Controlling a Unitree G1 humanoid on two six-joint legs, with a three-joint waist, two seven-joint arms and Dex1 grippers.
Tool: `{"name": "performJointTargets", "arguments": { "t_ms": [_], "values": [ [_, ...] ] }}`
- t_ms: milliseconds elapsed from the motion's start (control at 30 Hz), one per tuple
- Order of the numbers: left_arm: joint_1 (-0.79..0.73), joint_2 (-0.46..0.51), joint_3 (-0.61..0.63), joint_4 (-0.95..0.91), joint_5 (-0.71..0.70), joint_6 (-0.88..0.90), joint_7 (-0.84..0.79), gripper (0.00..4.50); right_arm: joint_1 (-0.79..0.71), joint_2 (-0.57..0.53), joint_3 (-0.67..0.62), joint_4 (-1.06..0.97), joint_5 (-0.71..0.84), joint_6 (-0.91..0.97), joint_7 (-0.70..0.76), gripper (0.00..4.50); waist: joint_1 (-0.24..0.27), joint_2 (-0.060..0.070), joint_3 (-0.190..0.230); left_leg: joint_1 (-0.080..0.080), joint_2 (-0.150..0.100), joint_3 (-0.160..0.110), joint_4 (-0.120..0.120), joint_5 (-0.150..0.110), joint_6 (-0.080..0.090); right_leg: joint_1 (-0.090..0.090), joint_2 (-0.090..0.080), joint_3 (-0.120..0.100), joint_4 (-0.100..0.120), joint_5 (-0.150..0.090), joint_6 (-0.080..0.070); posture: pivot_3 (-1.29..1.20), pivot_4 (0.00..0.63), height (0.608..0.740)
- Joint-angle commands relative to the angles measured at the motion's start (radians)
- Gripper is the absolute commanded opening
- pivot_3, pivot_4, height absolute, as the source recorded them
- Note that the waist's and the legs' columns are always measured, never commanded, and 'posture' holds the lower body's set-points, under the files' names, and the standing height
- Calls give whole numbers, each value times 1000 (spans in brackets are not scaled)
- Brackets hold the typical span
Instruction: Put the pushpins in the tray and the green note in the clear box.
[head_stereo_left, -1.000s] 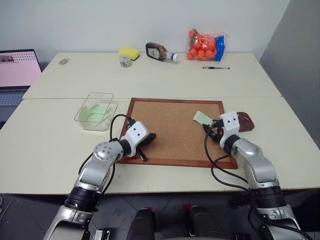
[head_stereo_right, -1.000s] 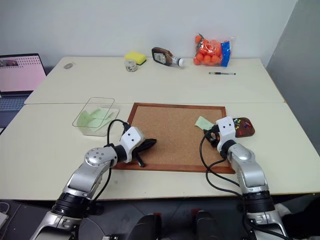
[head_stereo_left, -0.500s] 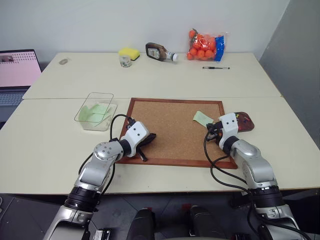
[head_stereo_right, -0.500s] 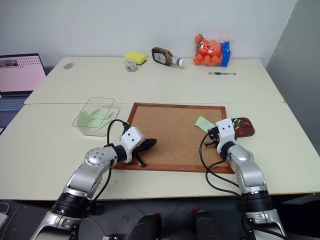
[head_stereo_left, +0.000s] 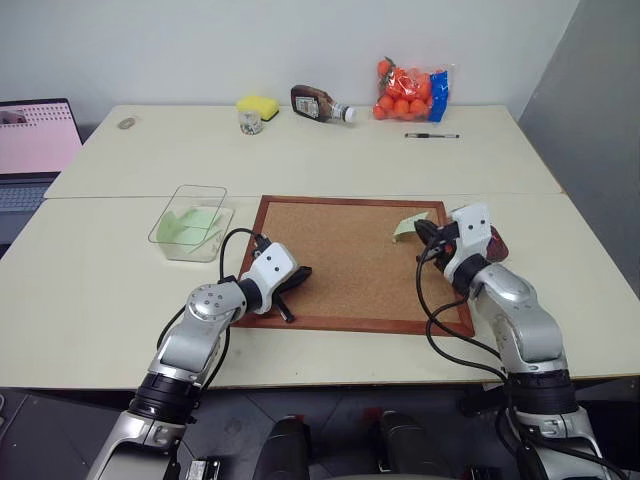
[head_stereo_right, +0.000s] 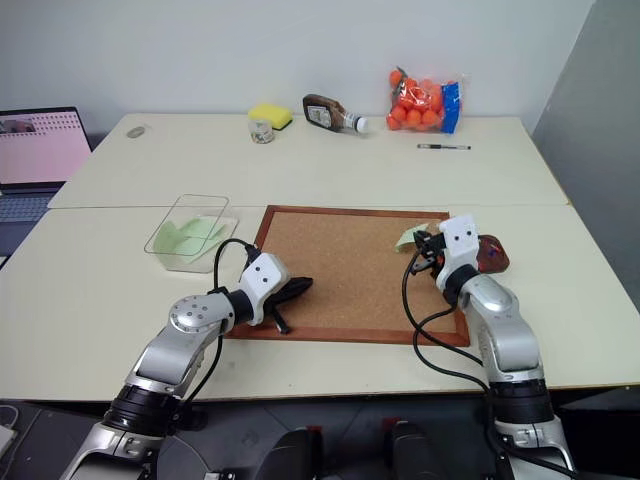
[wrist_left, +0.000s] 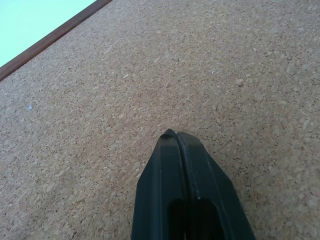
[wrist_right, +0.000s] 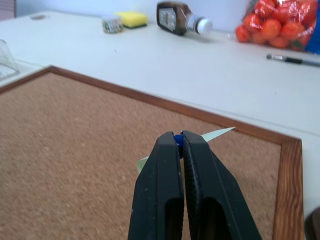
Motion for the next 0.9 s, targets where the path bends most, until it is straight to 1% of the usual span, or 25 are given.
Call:
{"name": "performJointTargets", "arguments": {
  "t_ms": [33,67,133,167,233,267,333,467,533,600,633,667,700,733,767,900],
  "values": [
    [19,1,-13,47,29,35,15,0,-26,-9,-30,-63,27,-8,8,39,0,0,0,0,0,0,0,0,0,0,0,0,0,0,0,0,150,740],
    [15,-2,-6,49,23,41,18,0,-27,-10,-29,-66,27,-7,8,39,0,0,0,0,0,0,0,0,0,0,0,0,0,0,0,0,150,740],
    [0,-9,19,53,1,50,22,368,-28,-10,-25,-70,28,-4,8,0,0,0,0,0,0,0,0,0,0,0,0,0,0,0,0,0,150,740],
    [-9,-11,30,54,-8,45,19,462,-28,-11,-23,-71,28,-2,7,0,0,0,0,0,0,0,0,0,0,0,0,0,0,0,0,0,150,740],
    [-35,-8,42,49,-22,4,-2,890,-30,-10,-18,-75,29,4,6,0,0,0,0,0,0,0,0,0,0,0,0,0,0,0,0,0,150,740],
    [-43,-6,43,48,-25,-11,-9,1008,-30,-10,-16,-76,29,6,6,0,0,0,0,0,0,0,0,0,0,0,0,0,0,0,0,0,150,740],
    [-70,0,39,48,-24,-49,-26,1391,-33,-9,-10,-80,32,11,6,0,0,0,0,-1,0,0,0,0,0,0,0,0,0,0,0,0,150,740],
    [-134,4,3,31,-18,-132,-90,2126,-52,8,-4,-91,48,52,-9,0,1,-3,2,-4,0,-1,0,0,0,-2,0,-1,0,0,0,0,150,740],
    [-169,-8,-4,23,-28,-146,-110,2444,-62,10,4,-97,47,75,-17,0,1,-3,3,-4,0,-1,0,0,0,-3,0,-2,-1,0,-1,0,150,740],
    [-214,-22,-3,39,-32,-159,-118,2916,-73,15,9,-103,47,103,-26,0,1,-3,3,-5,0,-2,0,0,0,-3,0,-2,-1,0,-1,0,150,740],
    [-241,-33,1,54,-30,-164,-111,3016,-78,18,11,-108,46,118,-31,0,1,-4,3,-5,0,-2,0,0,0,-3,0,-2,-1,0,-1,0,150,740],
    [-265,-43,4,67,-27,-166,-105,3311,-83,21,12,-114,46,134,-36,0,1,-4,4,-5,0,-2,0,0,0,-3,0,-2,-1,0,-1,0,150,740],
    [-287,-51,1,74,-35,-151,-119,3440,-89,24,14,-121,46,151,-42,0,1,-5,4,-5,0,-2,0,0,0,-3,0,-2,-1,0,-1,0,150,740],
    [-304,-57,-3,75,-50,-132,-142,3712,-94,27,15,-128,47,167,-48,0,1,-5,4,-5,0,-2,0,0,0,-3,0,-2,-1,0,-1,0,150,740],
    [-318,-63,-7,74,-64,-118,-163,3830,-101,30,16,-135,48,183,-54,0,1,-5,4,-5,0,-2,0,0,0,-3,0,-2,-1,0,-1,0,150,740],
    [-377,-93,-19,103,-59,-115,-182,3830,-131,50,15,-168,58,259,-81,0,-1,-5,4,-5,0,-2,0,0,0,-3,0,-2,-1,0,-1,0,150,740]
  ]
}}
